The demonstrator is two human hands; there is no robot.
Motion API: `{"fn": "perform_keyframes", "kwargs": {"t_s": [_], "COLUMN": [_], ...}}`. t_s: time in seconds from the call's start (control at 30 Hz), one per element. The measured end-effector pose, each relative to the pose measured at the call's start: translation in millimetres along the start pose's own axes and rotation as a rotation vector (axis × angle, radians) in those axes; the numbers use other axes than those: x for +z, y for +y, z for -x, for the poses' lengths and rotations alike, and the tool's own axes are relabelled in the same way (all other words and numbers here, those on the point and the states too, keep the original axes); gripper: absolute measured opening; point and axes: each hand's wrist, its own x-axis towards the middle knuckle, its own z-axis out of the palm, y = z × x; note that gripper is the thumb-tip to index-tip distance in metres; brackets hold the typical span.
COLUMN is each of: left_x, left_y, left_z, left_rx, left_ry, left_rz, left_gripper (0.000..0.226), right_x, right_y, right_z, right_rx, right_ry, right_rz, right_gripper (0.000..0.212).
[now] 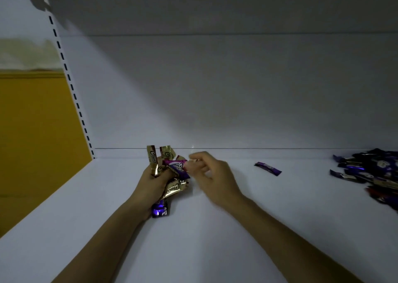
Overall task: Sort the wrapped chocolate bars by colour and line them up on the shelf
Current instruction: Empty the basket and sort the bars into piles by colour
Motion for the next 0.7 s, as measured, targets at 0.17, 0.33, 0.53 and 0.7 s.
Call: {"fn": "perform_keyframes", "kwargs": {"t_s": [0.17,0.33,0.53,0.7], "left_x": [-0.2,0.3,-1.5,-1.8], "left_y": [-2.3,-5.3,-5.1,-3.6], "left_z": [-1.0,-5.4,-3.9,-1.4], "left_rx": [0.035,-0.051,-0.071,-0.077], "left_ry": [0.013,0.078,0.098,0.081], "left_rz": [-0.067,-0.065,-0.093,-0.065], "left_gripper": [0.025,0.013,0.013,0.012], "right_x": [14.4,-4.3,-82.6,-74.7], "right_y": [-0.2,8.3,62.9,80.5], "right_z": [2.1,-13.3,-24.1,-17.1], "right_rx": [-0.240,0.007,0.253,0.511], "right_ry": [0.014,0.156,0.427,0.068], "right_rz": [0.218,0.007,0.890,0.939], "right_gripper": [0.040,0.024,0.026,0.051]}}
